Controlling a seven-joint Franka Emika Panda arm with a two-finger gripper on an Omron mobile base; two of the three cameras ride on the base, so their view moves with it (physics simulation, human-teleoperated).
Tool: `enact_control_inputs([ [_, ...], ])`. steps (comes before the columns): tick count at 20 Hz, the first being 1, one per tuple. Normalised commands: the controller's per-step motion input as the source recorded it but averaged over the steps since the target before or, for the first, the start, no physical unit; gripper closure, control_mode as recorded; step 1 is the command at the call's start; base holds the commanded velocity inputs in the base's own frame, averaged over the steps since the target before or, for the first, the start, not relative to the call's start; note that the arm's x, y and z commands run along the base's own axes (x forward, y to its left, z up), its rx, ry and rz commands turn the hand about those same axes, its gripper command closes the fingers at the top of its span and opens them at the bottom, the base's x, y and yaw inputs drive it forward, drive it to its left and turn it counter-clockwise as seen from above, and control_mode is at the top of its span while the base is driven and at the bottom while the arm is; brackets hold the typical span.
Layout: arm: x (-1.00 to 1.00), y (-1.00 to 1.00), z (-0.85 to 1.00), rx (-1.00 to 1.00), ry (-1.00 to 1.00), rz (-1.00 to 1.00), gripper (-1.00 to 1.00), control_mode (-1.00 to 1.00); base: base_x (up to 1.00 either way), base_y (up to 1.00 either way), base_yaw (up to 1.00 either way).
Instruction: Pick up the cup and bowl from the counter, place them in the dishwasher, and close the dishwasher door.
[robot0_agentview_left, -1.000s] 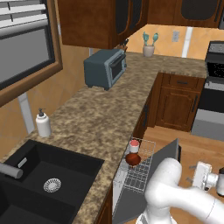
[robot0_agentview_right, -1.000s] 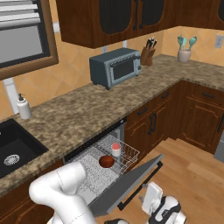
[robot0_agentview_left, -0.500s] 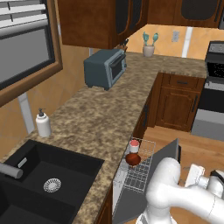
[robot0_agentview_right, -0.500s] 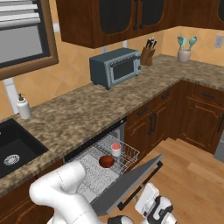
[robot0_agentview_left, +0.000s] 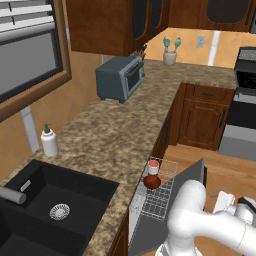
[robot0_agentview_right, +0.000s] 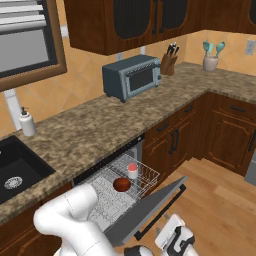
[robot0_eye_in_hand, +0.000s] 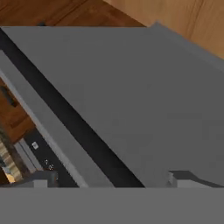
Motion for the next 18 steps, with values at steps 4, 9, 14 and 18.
enact_control_inputs([
  [4,0.63,0.00,-1.00,0.06,0.03,0.00,-1.00,-1.00,0.00,0.00,0.00],
  [9,0.38,0.16,-0.78,0.17,-0.01,0.01,-1.00,-1.00,0.00,0.00,0.00],
  [14,-0.05,0.54,0.09,0.34,-0.10,0.04,-1.00,-1.00,0.00,0.00,0.00],
  [18,0.04,1.00,0.09,0.31,-0.01,0.08,-1.00,-1.00,0.00,0.00,0.00],
])
